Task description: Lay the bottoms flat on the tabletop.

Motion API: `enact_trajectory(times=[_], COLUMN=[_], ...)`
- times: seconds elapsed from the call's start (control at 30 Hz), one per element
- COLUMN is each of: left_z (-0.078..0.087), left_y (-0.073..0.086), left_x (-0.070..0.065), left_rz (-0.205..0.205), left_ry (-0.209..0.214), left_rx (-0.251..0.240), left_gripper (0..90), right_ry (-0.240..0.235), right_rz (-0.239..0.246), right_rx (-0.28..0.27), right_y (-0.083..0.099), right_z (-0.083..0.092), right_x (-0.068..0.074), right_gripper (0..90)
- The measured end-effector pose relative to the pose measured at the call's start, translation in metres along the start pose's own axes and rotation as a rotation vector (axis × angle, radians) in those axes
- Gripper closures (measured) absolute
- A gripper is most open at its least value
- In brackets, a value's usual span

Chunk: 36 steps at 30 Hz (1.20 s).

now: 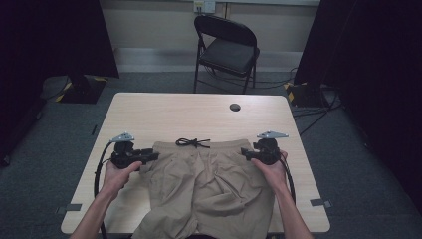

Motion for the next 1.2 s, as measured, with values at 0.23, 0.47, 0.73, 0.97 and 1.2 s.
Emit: enact_trajectory(times=[0.23,0.47,0.73,0.97,1.2], left_z=[-0.009,-0.016,-0.028,-0.031,-0.022], left_y=[0.004,0.016,0.02,0.023,0.019], left_x=[0.04,0.039,0.033,0.031,0.024], left_rz=[0.104,0.101,0.09,0.096,0.09], left_ry=[-0.061,-0.052,-0.038,-0.033,0.002], left_rx=[0.034,0.065,0.091,0.097,0.068], left_gripper=[40.2,43.1,61.2,83.2,87.7], right_ry=[-0.008,-0.023,-0.025,-0.046,-0.059], right_rz=[-0.066,-0.063,-0.051,-0.07,-0.066], right_rx=[0.064,0.082,0.081,0.04,-0.002], right_y=[0.022,0.025,0.024,0.024,0.019], right_z=[-0.018,-0.026,-0.029,-0.023,-0.012], right_x=[-0.013,-0.009,-0.003,0.0,0.001], right_gripper=[36.0,39.2,58.5,83.4,87.2])
Point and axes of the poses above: each handheld gripper's, and its own axes: z roughly backward along the jaws, y roughly out of its underside, x roughly to its left, the point moved 6 cm from there along -z, roughly forward along the jaws, and after that the axes turned 15 degrees about z, right-handed, at the moved point
